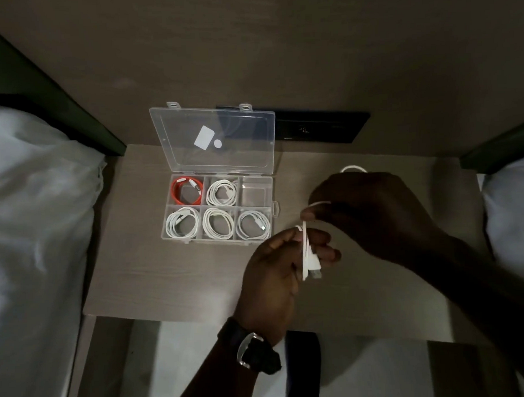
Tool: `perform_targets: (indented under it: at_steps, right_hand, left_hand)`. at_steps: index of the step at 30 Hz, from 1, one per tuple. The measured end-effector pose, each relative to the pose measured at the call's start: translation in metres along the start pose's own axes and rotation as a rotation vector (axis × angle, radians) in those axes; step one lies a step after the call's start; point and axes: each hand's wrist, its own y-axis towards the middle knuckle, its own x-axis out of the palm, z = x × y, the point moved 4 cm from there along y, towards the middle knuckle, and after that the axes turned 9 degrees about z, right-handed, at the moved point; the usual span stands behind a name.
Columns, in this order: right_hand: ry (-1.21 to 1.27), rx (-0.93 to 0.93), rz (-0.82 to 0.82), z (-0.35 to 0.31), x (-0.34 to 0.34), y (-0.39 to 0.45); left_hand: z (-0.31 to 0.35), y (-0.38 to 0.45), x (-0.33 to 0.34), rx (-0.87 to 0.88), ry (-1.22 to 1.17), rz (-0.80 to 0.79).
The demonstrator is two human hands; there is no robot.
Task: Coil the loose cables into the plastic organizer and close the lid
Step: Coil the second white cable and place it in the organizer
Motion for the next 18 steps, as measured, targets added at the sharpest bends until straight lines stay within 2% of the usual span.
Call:
perform_targets:
  at_steps: [4, 6, 9, 12, 15, 18]
  right_hand:
    - [0.111, 0.209, 0.085, 0.027, 0.014, 0.008]
    - [0.092, 0.295, 0.042, 0.034, 0.027, 0.000]
    - [0.018, 0.270, -0.100, 0.022, 0.052, -0.029]
    - [0.054, 0.237, -0.256, -0.002, 0.071, -0.060]
    - [0.090, 0.165, -0.406, -0.026, 0.072, -0.072]
    - [0.076, 0.126, -0.499, -0.042, 0.056, -0.065]
  left_hand:
    - [0.008, -0.009, 0.007, -0.202, -0.288, -0.073]
    - [0.016, -0.007, 0.006, -0.276, -0.465, -0.081]
    - [0.034, 0.004, -0.007, -0.206, -0.677, -0.003]
    - [0.047, 0.016, -0.019, -0.095, -0.797, 0.050]
    - [0.044, 0.024, -0.026, 0.033, -0.689, 0.107]
    - [0.034, 0.023, -0.030, 0.204, -0.235, 0.201]
